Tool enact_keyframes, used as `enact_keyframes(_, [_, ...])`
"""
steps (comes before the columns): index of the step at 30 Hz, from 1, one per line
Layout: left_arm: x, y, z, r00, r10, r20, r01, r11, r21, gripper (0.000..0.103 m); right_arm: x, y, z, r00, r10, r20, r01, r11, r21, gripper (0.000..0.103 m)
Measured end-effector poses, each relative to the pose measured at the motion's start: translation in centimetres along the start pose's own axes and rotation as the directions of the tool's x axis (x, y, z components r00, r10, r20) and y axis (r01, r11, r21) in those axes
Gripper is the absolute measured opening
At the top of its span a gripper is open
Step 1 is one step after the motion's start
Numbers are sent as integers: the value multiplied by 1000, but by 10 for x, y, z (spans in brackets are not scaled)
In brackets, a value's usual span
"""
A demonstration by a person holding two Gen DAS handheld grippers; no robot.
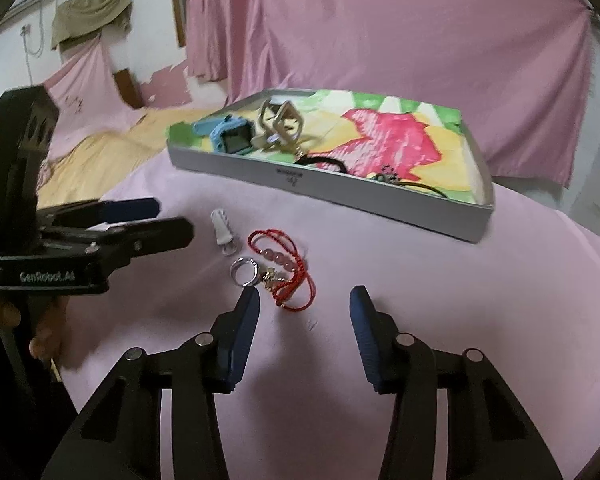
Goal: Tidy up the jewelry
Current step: 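Grasp the white hair clip with the left tool while the right tool grasps the keyring charm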
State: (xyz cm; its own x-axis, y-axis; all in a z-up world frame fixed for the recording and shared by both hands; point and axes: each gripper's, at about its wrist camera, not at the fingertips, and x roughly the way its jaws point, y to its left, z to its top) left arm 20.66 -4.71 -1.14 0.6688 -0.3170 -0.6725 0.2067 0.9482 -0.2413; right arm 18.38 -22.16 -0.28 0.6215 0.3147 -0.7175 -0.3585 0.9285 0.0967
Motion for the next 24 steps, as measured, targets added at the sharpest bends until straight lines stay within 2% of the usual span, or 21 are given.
enact_keyframes(3, [7, -5, 1, 1000, -6, -23, 7, 1000, 18, 68, 3, 1, 1, 1000, 12, -20, -13, 1000, -23, 33])
enact_keyframes(7, [17, -11, 3, 999, -4, -55, 6, 999, 37, 62, 10, 1, 3, 998, 32, -45, -34, 999, -35, 32])
enact_keyframes(12, [27, -19, 7, 996, 12, -90, -5, 997, 75, 62, 14, -1, 2, 997, 48, -58, -50, 998, -38, 32])
enact_keyframes(20, [33, -22, 14, 992, 69, -108, -57, 992, 114, 45, 19, -4, 4, 994, 77, -73, -78, 997, -14, 32])
enact_keyframes(24, [33, -19, 15, 990, 93, -106, -81, 990, 118, 29, 22, 0, 9, 994, 78, -82, -82, 996, -40, 28])
